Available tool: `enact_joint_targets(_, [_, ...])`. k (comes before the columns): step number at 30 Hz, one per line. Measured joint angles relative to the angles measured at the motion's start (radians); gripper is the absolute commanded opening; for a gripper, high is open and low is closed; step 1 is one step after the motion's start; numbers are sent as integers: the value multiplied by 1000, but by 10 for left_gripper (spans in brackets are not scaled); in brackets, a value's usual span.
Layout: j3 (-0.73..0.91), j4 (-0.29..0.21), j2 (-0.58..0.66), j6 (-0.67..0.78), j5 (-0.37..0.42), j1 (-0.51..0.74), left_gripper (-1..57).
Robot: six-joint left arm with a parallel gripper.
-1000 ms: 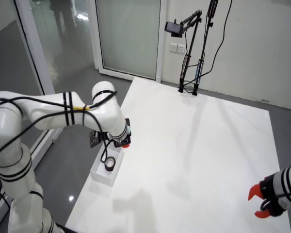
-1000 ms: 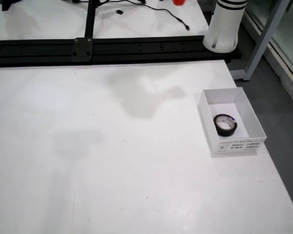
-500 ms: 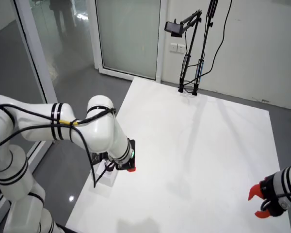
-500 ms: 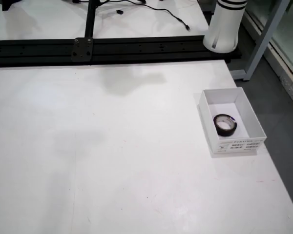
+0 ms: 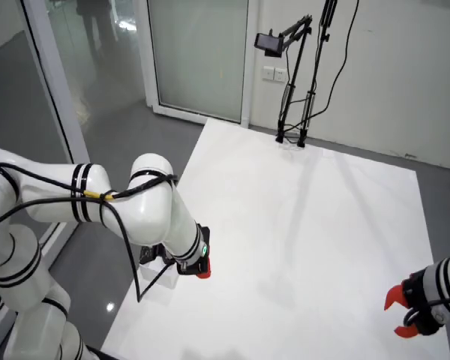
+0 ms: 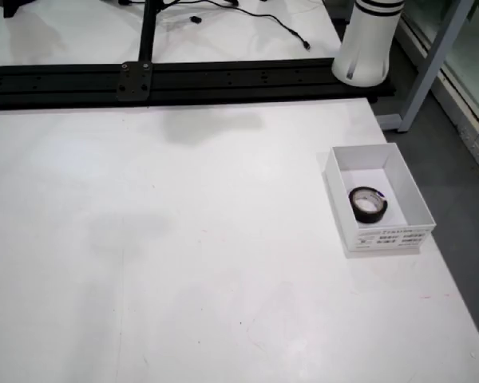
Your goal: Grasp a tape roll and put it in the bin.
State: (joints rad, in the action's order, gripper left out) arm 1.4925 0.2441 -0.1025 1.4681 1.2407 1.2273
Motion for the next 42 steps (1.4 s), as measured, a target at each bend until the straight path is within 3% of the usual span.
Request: enact_joint_targets(42, [0,-9,5,0,2,-5,-4])
